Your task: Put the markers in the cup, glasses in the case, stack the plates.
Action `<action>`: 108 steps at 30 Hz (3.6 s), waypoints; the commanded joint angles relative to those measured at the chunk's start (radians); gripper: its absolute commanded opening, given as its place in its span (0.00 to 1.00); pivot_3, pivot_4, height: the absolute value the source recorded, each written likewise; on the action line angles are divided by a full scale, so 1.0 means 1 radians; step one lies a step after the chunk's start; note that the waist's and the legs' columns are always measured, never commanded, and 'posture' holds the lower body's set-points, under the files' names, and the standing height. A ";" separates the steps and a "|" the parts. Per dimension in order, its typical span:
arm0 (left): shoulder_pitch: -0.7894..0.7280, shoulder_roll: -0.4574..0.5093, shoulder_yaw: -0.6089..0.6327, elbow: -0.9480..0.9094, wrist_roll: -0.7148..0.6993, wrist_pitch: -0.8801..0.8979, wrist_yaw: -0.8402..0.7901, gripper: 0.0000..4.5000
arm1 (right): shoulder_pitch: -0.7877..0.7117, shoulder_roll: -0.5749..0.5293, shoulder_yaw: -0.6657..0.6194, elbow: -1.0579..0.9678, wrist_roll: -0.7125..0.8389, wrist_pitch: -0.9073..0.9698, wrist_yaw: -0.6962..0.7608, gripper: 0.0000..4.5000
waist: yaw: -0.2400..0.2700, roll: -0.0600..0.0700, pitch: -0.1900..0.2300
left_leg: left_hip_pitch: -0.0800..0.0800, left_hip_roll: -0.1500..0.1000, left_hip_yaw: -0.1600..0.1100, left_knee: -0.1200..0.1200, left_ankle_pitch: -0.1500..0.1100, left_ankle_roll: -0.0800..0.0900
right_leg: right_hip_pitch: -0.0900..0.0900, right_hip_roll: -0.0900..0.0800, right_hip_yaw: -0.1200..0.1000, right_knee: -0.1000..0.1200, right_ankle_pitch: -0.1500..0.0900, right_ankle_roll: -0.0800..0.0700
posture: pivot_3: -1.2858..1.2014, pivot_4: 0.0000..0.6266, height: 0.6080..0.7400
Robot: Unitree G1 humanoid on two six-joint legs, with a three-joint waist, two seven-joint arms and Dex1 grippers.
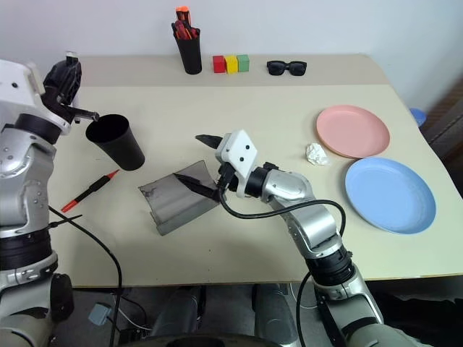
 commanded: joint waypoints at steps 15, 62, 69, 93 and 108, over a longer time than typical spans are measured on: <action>0.008 -0.093 -0.046 0.184 0.074 -0.240 0.013 0.39 | -0.006 0.034 -0.006 -0.013 -0.011 -0.019 -0.013 1.00 | -0.001 0.000 0.000 | 0.000 0.000 0.000 0.000 0.000 0.000 | 0.000 0.000 0.000 0.001 0.000 0.001 | 0.52 0.24 1.00; 0.229 0.371 -0.203 0.303 0.014 0.432 -0.408 0.01 | 0.075 -0.144 -0.082 -0.109 0.069 0.060 0.076 1.00 | -0.025 0.000 0.000 | 0.001 0.002 0.000 -0.001 0.000 0.000 | -0.001 0.002 0.000 0.003 -0.003 -0.005 | 0.52 0.24 1.00; 0.114 0.297 0.103 0.395 0.043 0.431 -0.012 0.01 | 0.047 -0.134 -0.078 -0.081 0.075 0.038 0.101 1.00 | -0.024 -0.001 0.000 | 0.001 0.003 -0.001 0.000 0.000 0.000 | -0.001 0.003 -0.001 0.003 -0.001 -0.002 | 0.52 0.24 1.00; -0.057 -0.023 0.004 0.183 -0.009 -0.172 -0.050 0.01 | -0.041 0.010 -0.091 0.029 0.026 -0.047 -0.018 1.00 | -0.018 -0.002 0.000 | 0.000 0.002 -0.002 0.000 0.001 -0.002 | 0.000 0.002 -0.002 0.003 0.000 -0.001 | 0.52 0.24 1.00; -0.030 -0.065 0.000 0.171 -0.006 -0.173 -0.016 0.01 | -0.040 0.021 -0.077 0.051 0.021 -0.059 -0.004 1.00 | -0.022 -0.002 0.000 | 0.000 0.002 -0.002 0.000 0.001 -0.002 | 0.000 0.002 -0.002 0.003 0.000 -0.001 | 0.52 0.24 1.00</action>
